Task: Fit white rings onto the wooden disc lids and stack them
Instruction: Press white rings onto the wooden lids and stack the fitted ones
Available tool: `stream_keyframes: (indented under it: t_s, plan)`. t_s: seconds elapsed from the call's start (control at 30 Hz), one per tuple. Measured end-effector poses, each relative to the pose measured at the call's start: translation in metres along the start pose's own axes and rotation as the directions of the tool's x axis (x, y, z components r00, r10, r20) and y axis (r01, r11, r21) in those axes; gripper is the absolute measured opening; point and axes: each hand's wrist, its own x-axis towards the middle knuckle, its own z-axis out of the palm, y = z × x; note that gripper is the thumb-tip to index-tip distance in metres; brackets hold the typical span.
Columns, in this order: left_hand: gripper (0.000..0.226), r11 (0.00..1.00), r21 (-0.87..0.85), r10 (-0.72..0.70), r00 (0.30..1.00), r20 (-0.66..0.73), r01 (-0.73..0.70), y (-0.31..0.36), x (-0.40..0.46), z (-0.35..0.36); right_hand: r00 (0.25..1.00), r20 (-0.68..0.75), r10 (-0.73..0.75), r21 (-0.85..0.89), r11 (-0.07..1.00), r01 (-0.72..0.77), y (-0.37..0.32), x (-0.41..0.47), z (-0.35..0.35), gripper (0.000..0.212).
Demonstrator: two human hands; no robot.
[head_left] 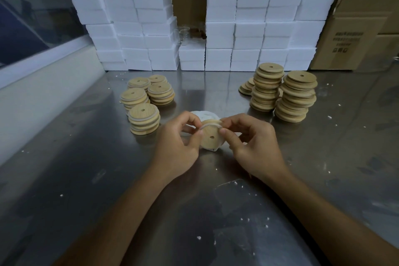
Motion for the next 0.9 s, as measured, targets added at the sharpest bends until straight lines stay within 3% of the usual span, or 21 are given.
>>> stream_keyframes:
  t_s: [0.1, 0.17, 0.27, 0.43, 0.6, 0.73, 0.9]
  plan:
    - [0.008, 0.999, 0.031, 0.035, 0.999, 0.004, -0.035, 0.001, -0.001, 0.001, 0.994, 0.023, -0.11, -0.05, 0.993, 0.111, -0.002, -0.003, 0.003, 0.004]
    - [0.007, 0.999, 0.021, 0.033, 0.999, 0.016, -0.034, 0.0, -0.001, 0.002, 0.993, 0.042, -0.107, -0.058, 0.992, 0.109, -0.003, -0.004, 0.006, 0.004]
    - [0.008, 1.0, 0.014, 0.028, 1.0, -0.003, -0.028, 0.001, 0.0, 0.002, 0.999, 0.025, 0.024, 0.056, 0.998, -0.026, -0.003, -0.002, 0.007, 0.005]
    - [0.004, 0.992, 0.057, 0.112, 0.994, 0.007, -0.112, 0.006, 0.0, 0.001, 0.973, 0.174, 0.152, 0.276, 0.941, -0.197, -0.003, 0.003, 0.001, 0.009]
    - [0.002, 0.994, 0.048, 0.095, 0.995, 0.0, -0.095, 0.007, -0.001, 0.001, 0.981, 0.182, 0.068, 0.127, 0.988, -0.092, 0.002, 0.003, -0.001, 0.008]
    - [0.009, 1.0, -0.014, 0.002, 0.999, -0.048, -0.003, 0.005, -0.001, 0.0, 0.99, 0.14, -0.002, -0.027, 1.0, 0.006, 0.006, 0.0, -0.001, 0.01]
    - [0.022, 0.994, -0.081, -0.086, 0.994, -0.071, 0.08, 0.005, 0.0, 0.001, 0.995, 0.079, 0.058, 0.072, 0.995, -0.063, 0.005, 0.001, 0.003, 0.005]
